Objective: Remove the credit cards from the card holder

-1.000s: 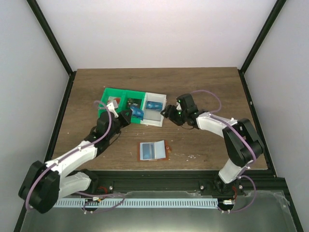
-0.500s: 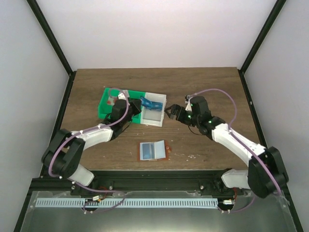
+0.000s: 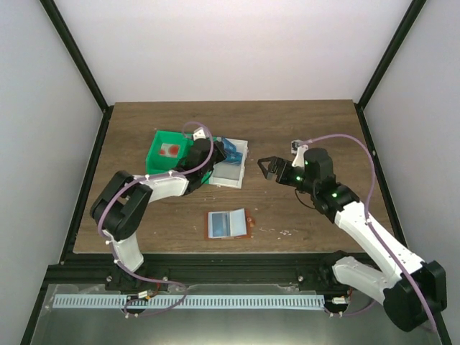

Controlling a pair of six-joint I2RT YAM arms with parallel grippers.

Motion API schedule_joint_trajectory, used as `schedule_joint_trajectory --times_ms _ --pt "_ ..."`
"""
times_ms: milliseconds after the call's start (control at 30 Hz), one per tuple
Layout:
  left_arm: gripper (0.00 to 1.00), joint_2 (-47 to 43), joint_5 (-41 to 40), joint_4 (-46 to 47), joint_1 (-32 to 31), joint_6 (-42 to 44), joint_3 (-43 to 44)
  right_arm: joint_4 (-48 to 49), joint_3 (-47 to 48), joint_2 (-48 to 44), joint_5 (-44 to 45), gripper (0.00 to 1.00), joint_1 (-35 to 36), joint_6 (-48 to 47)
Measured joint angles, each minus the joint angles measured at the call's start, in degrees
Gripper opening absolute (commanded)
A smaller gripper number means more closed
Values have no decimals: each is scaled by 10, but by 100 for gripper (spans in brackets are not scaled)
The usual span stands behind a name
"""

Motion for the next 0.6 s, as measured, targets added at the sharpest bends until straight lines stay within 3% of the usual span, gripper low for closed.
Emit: schedule_joint_trajectory --times_ms 600 --pt "0 75 -22 -26 -7 24 56 -10 -5 -110 22 100 -8 -23"
